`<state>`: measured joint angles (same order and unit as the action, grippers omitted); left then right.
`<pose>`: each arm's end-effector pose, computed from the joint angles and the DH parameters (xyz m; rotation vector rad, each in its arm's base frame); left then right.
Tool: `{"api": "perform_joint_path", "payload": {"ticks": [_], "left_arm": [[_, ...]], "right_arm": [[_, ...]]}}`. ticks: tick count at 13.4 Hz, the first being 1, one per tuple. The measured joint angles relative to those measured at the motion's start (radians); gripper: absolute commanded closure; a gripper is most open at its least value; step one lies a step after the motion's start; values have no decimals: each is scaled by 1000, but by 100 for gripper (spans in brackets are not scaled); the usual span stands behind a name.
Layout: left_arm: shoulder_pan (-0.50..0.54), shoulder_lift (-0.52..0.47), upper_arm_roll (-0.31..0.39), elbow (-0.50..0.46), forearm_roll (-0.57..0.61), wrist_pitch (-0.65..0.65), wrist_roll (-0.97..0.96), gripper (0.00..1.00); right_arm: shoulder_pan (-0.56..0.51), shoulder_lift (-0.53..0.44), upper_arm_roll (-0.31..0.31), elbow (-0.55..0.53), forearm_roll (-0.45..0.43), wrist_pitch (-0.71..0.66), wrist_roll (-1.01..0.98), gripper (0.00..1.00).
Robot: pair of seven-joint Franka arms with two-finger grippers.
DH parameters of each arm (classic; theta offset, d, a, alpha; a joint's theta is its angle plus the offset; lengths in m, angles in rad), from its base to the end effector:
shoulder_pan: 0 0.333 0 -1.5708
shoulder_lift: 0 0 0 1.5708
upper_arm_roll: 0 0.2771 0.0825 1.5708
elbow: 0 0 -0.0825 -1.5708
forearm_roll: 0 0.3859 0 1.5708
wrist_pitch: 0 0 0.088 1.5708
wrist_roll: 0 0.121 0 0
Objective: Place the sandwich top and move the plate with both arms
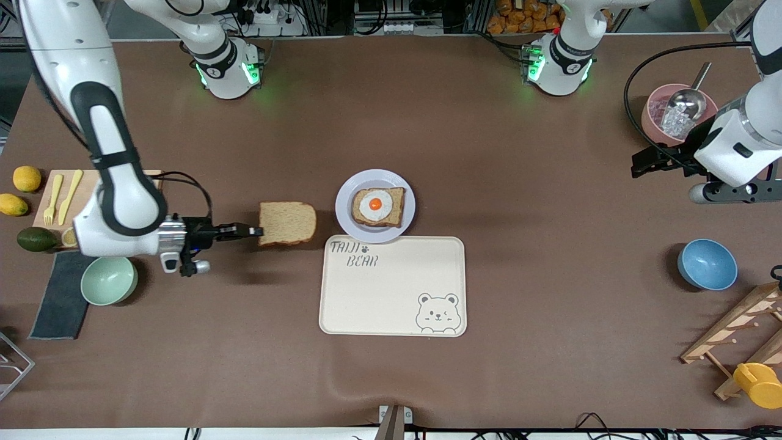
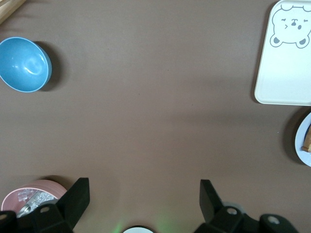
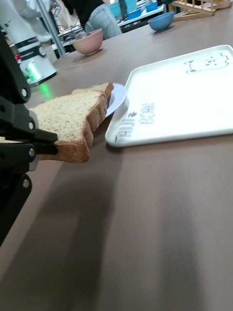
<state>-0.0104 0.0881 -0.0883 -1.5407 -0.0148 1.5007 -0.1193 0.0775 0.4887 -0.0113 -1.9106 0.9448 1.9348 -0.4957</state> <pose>0.5656 -0.0562 0.5307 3.1263 0.0318 -0.2026 0.5683 0.1040 0.1853 -2.2787 0.0123 0.3026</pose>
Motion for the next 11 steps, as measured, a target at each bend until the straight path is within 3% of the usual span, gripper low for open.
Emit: {"api": "perform_joint_path", "payload": {"ticks": [4, 11], "left_arm": [[0, 0, 0, 0, 0, -2, 0, 0], [0, 0, 0, 0, 0, -2, 0, 0]], "right_arm": [[97, -22, 0, -79, 138, 74, 8, 100], [234, -39, 0, -147, 283, 223, 16, 100]]}}
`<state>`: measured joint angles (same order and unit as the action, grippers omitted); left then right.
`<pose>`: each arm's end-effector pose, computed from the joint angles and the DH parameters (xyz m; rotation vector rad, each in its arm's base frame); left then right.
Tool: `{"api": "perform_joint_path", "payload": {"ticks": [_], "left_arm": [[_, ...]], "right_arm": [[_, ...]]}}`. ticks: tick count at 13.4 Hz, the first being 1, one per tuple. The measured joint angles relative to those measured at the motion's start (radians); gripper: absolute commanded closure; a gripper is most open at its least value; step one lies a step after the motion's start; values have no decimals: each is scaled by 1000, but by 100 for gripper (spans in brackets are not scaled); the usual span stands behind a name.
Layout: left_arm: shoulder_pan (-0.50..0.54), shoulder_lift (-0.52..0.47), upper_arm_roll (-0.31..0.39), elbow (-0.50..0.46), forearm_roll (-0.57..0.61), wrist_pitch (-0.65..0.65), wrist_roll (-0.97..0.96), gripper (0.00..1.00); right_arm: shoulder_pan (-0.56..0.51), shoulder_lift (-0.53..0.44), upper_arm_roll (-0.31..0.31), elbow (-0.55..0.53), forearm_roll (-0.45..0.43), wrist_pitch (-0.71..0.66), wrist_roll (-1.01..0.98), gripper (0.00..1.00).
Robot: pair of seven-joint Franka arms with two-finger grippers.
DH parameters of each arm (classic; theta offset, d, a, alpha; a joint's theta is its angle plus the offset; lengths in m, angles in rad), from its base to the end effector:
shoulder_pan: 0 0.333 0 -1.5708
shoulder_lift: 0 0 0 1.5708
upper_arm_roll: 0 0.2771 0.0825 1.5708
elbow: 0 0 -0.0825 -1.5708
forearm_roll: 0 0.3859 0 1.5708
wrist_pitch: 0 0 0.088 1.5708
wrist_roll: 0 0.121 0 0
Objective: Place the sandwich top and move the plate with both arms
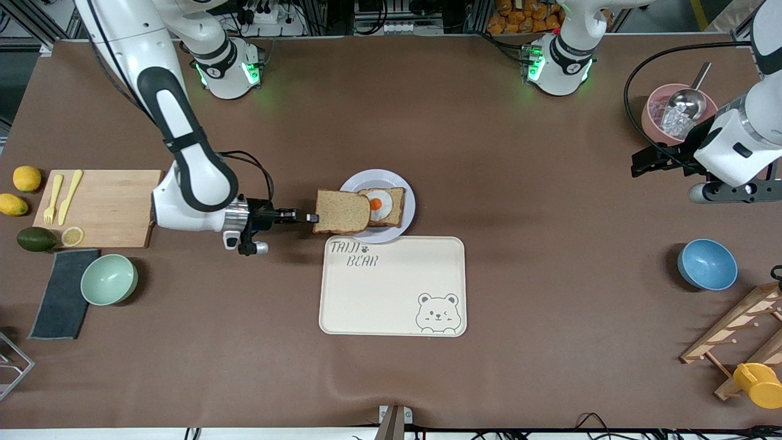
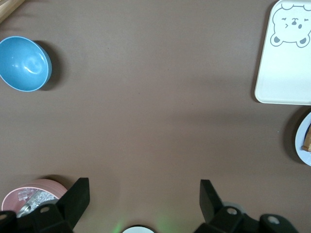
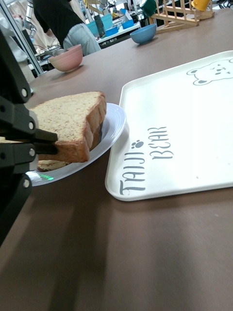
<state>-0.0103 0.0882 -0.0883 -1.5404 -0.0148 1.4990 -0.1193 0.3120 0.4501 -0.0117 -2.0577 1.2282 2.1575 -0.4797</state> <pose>0.5654 -0.0561 0.5307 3.1263 0.0319 -0.2050 0.5193 0.2119 0.1609 -2.2416 0.1533 0.2598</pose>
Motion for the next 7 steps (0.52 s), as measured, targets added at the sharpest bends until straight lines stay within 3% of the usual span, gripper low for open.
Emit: {"api": "perform_joint_path", "payload": {"ticks": [7], "left_arm": [[0, 0, 0, 0, 0, 0, 0, 0]], "right_arm": [[120, 0, 0, -36, 155, 71, -33, 100]]}}
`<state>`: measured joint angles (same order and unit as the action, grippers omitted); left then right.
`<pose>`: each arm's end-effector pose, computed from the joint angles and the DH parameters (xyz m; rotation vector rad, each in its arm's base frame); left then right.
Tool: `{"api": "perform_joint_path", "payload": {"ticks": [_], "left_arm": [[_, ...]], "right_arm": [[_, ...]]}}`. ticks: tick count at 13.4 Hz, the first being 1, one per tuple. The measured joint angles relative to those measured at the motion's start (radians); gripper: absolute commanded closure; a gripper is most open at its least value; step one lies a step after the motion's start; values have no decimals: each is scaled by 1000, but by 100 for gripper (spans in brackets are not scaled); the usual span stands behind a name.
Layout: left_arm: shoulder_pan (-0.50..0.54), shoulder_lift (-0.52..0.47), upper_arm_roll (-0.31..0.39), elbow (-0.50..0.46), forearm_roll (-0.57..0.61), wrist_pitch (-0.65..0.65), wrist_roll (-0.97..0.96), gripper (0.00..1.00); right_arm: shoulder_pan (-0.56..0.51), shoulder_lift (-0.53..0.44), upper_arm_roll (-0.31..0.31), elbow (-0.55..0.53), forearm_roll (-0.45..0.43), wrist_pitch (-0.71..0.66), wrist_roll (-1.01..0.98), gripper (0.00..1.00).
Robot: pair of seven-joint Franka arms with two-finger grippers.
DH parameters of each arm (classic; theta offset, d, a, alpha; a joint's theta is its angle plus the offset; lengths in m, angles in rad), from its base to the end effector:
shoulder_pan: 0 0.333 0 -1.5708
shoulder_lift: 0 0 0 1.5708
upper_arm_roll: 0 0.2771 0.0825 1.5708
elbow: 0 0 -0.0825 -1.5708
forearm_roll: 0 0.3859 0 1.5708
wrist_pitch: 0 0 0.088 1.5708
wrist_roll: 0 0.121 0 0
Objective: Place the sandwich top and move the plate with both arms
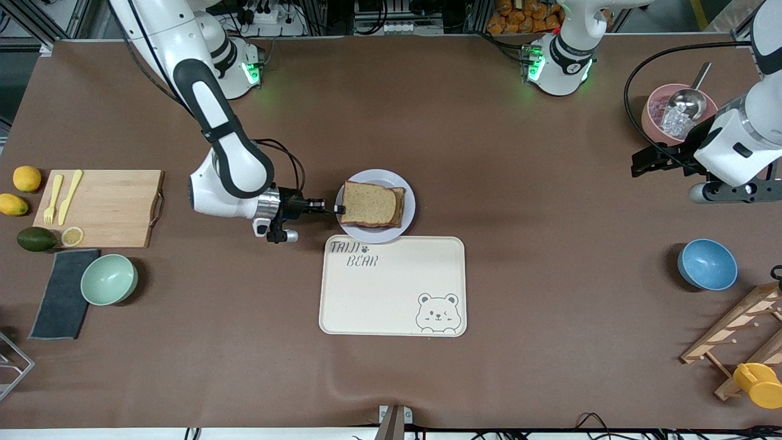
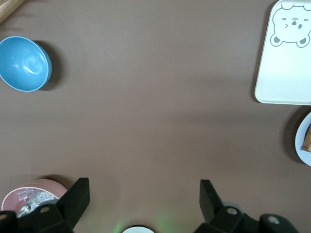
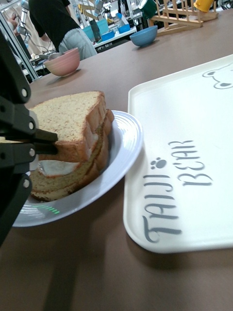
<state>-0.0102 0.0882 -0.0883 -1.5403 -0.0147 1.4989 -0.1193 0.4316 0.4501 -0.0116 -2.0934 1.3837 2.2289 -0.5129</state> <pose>0.5654 -0.0560 0.5307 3.1264 0.0321 -0.2050 0.4898 0.2635 0.1509 -2.2084 0.1789 0.2467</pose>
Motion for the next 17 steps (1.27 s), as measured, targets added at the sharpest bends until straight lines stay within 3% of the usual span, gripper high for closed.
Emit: {"api": "perform_joint_path", "payload": {"ticks": [5, 13, 14, 15, 17], "left_arm": [[1, 0, 0, 0, 0, 0, 0, 0], [1, 0, 0, 0, 0, 0, 0, 0], [1, 0, 0, 0, 0, 0, 0, 0], [1, 0, 0, 0, 0, 0, 0, 0], [1, 0, 0, 0, 0, 0, 0, 0]], "right_arm": [[41, 0, 0, -24, 98, 12, -55, 100], [75, 5, -2, -30, 108, 77, -57, 100], [75, 7, -2, -32, 108, 77, -61, 88], [75, 8, -3, -35, 108, 78, -64, 83], [75, 11, -5, -38, 108, 78, -66, 62]]}}
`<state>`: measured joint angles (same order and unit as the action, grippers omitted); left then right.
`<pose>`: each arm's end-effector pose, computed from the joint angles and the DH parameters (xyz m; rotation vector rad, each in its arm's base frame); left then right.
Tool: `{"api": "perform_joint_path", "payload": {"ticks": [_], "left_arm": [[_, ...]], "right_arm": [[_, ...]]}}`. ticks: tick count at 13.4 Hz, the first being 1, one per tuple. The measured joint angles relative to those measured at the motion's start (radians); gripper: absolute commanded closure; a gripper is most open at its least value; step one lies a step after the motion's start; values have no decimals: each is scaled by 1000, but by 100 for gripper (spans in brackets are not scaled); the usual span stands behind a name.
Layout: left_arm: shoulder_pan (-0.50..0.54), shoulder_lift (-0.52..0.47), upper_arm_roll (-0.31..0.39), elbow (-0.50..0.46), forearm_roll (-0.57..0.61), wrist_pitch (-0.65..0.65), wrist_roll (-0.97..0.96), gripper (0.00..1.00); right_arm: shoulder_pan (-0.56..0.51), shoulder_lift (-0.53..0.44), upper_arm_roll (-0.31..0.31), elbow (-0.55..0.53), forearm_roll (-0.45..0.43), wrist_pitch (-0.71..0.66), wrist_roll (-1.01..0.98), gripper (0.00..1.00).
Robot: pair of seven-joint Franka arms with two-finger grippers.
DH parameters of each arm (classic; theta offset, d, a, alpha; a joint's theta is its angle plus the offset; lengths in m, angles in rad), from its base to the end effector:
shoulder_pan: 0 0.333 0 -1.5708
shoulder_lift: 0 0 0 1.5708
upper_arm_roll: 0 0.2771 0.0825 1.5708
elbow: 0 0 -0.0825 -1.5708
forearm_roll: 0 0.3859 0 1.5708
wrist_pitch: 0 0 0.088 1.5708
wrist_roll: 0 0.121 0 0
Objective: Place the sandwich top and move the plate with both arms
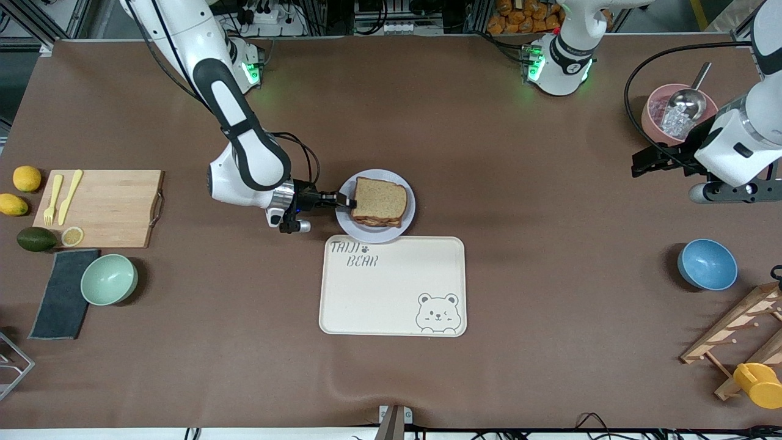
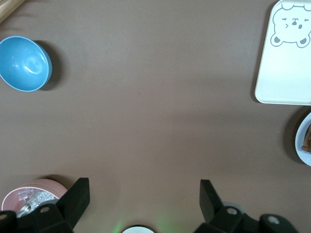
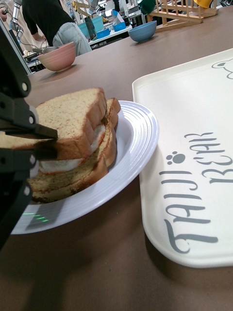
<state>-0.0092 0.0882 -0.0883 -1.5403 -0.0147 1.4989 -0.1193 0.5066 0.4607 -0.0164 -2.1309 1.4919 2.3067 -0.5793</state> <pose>0.5654 -0.0554 0.5307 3.1263 0.0337 -0.2050 0.4654 0.2824 0.1324 -2.2241 0.1934 0.2077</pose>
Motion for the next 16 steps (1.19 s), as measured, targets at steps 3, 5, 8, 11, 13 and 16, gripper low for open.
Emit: {"api": "perform_joint_path", "payload": {"ticks": [3, 5, 8, 11, 13, 16], "left_arm": [[1, 0, 0, 0, 0, 0, 0, 0], [2, 0, 0, 0, 0, 0, 0, 0], [3, 0, 0, 0, 0, 0, 0, 0], [5, 0, 0, 0, 0, 0, 0, 0], [5, 0, 0, 1, 0, 0, 0, 0], [6, 0, 0, 2, 0, 0, 0, 0]], "right_arm": [[0, 0, 0, 0, 1, 0, 0, 40], [0, 0, -1, 0, 2, 0, 0, 32], [0, -1, -4, 4, 9, 0, 29, 30], [-1, -6, -11, 14, 9, 0, 64, 31], [-5, -9, -21, 27, 3, 0, 72, 33], [-11, -15, -70, 84, -153, 0, 198, 32]]}}
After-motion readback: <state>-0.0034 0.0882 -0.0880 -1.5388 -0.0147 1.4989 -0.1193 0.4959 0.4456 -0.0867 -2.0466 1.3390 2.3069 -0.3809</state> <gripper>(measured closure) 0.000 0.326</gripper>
